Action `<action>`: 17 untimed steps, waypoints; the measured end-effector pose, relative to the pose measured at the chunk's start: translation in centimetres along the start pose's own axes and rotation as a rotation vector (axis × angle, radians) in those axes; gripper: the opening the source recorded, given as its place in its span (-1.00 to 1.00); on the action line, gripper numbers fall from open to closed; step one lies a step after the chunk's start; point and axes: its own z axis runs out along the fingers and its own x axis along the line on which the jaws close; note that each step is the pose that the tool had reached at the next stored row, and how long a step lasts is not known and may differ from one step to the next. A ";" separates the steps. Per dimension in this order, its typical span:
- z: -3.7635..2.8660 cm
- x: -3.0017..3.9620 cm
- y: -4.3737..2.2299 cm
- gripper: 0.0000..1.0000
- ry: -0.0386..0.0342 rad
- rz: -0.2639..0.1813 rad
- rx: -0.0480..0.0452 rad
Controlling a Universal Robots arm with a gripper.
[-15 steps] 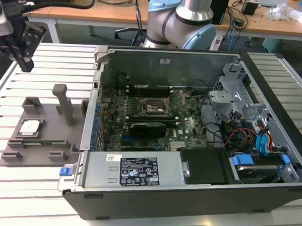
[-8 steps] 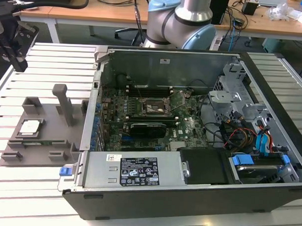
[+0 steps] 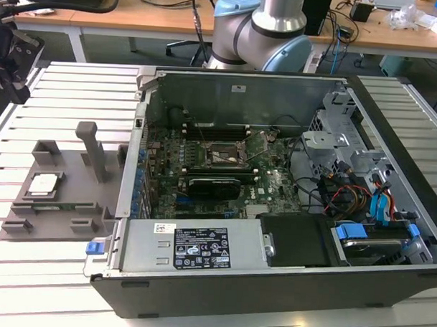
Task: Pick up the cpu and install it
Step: 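Reach for the cpu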
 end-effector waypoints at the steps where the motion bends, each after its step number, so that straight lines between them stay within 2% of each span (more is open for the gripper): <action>1: 0.00 0.06 0.00 -0.79 0.0000 0.000 0.0000; 8: 0.07 1.75 -0.13 -0.79 0.0000 0.000 0.0001; 17: 0.08 3.27 -0.24 -0.79 0.0000 0.000 0.0000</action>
